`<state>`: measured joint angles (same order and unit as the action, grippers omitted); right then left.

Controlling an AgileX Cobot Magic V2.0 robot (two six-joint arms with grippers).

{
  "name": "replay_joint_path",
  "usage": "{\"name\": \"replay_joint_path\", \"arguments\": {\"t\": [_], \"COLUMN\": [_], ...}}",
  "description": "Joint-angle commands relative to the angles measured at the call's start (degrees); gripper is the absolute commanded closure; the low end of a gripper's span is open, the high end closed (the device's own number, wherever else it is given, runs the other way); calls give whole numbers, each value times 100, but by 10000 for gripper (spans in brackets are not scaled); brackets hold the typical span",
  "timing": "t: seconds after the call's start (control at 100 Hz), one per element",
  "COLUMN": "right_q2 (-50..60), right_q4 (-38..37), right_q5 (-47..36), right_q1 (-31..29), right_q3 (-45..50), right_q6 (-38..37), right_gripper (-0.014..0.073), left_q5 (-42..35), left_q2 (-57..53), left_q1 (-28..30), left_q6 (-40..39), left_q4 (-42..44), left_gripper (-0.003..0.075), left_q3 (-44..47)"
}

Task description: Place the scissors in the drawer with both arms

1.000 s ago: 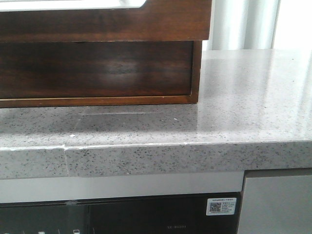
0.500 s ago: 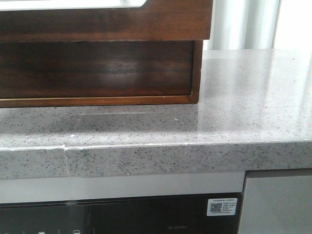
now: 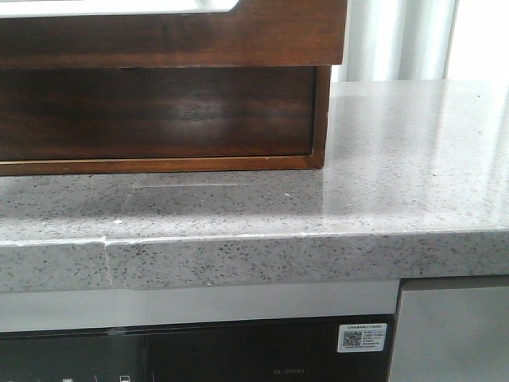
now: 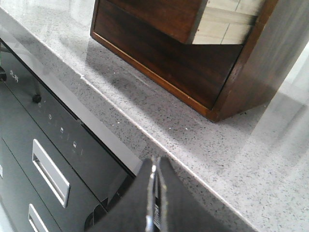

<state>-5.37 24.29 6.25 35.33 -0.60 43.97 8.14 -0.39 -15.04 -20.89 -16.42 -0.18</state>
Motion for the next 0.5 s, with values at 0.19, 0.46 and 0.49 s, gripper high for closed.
{"name": "replay_joint_path", "arguments": {"t": [0.19,0.46,0.49], "right_q2": [-49,-49,-49], "right_q4": [57,57,57], "right_q5": [-414,-414,-414], "right_q1": [1,1,1], "right_q3": [-151,-151,-151], "right_q6": [-12,-12,-12], "right_gripper": [710,710,710], "left_q5": [-320,125,297], "left_q2": [-110,-197,-197], "left_q1": [99,1208,1338], "left_q6": [20,1871,1882], "left_q4": [-48,773,837], "left_gripper": [717,717,717], "left_q3": [120,130,130]}}
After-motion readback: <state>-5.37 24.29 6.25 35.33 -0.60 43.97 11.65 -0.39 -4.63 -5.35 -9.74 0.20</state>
